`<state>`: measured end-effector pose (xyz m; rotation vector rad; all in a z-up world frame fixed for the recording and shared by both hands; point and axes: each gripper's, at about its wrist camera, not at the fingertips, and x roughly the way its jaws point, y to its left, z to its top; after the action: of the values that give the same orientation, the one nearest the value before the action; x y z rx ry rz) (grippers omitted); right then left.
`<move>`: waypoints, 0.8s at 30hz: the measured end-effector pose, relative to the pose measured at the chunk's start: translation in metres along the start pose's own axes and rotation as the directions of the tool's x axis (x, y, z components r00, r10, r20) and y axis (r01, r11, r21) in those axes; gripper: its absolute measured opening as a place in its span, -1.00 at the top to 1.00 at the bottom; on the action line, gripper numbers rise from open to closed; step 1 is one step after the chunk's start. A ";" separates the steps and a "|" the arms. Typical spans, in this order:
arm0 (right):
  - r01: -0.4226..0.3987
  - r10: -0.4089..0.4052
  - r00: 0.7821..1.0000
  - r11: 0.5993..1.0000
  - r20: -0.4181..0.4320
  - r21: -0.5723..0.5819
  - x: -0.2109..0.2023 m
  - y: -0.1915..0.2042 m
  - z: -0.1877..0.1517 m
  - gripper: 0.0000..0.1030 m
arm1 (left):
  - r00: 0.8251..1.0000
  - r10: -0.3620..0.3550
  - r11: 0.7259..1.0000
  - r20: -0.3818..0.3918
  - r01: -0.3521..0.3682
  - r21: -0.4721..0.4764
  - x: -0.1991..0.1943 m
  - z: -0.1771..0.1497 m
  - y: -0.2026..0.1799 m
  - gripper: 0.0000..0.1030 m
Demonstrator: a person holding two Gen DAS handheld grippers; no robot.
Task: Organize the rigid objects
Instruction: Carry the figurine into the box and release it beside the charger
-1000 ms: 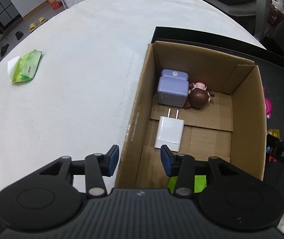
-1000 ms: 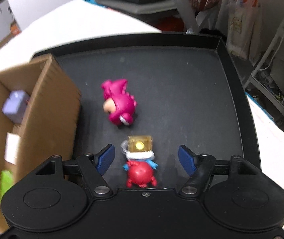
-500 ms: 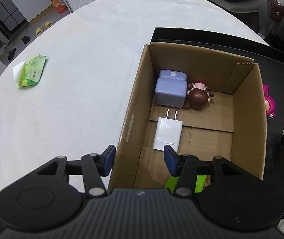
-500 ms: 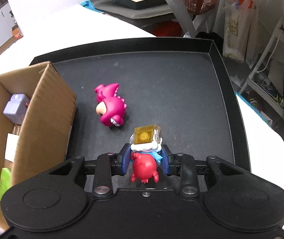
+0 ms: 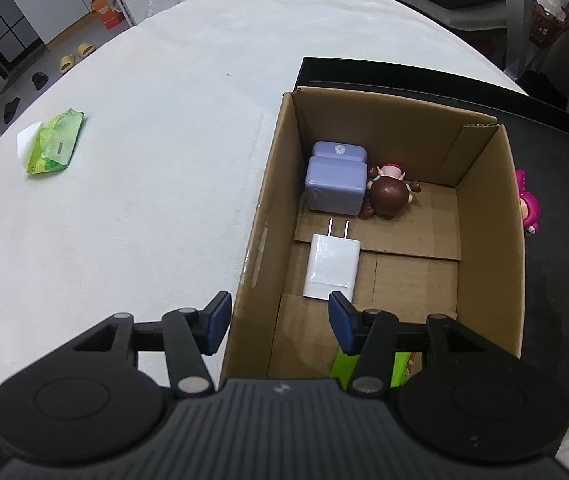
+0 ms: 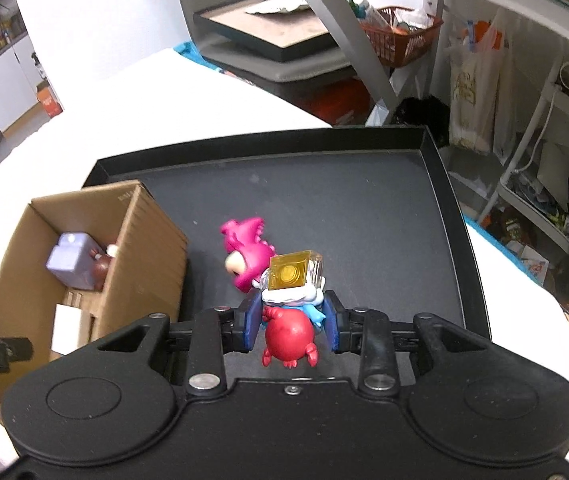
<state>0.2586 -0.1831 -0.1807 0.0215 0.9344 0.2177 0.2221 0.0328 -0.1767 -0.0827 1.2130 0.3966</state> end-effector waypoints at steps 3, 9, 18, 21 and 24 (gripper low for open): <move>-0.001 0.001 1.000 1.000 0.021 0.000 -0.005 0.004 0.004 0.38 | 1.000 -0.016 1.000 0.000 0.016 -0.003 0.000 -0.001 0.004 -0.01; 0.000 -0.001 0.998 1.000 0.070 0.016 -0.017 0.015 0.013 0.38 | 0.999 -0.046 0.999 -0.004 0.046 -0.007 0.002 -0.007 0.017 -0.01; -0.034 0.037 0.991 0.999 0.131 -0.025 -0.033 0.044 0.022 0.38 | 0.994 -0.105 0.994 0.012 0.105 -0.033 0.004 -0.009 0.037 -0.01; -0.045 0.052 0.988 0.998 0.144 -0.053 -0.036 0.057 0.023 0.38 | 0.992 -0.121 0.992 0.025 0.122 -0.034 0.004 -0.010 0.042 -0.01; -0.045 0.057 0.988 0.995 0.144 -0.085 -0.034 0.071 0.024 0.38 | 0.989 -0.146 0.989 0.035 0.147 -0.030 0.004 -0.011 0.045 0.00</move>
<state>0.2454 -0.1188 -0.1316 -0.0139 0.7784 0.2984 0.1979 0.0722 -0.1780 -0.1917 1.1604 0.2881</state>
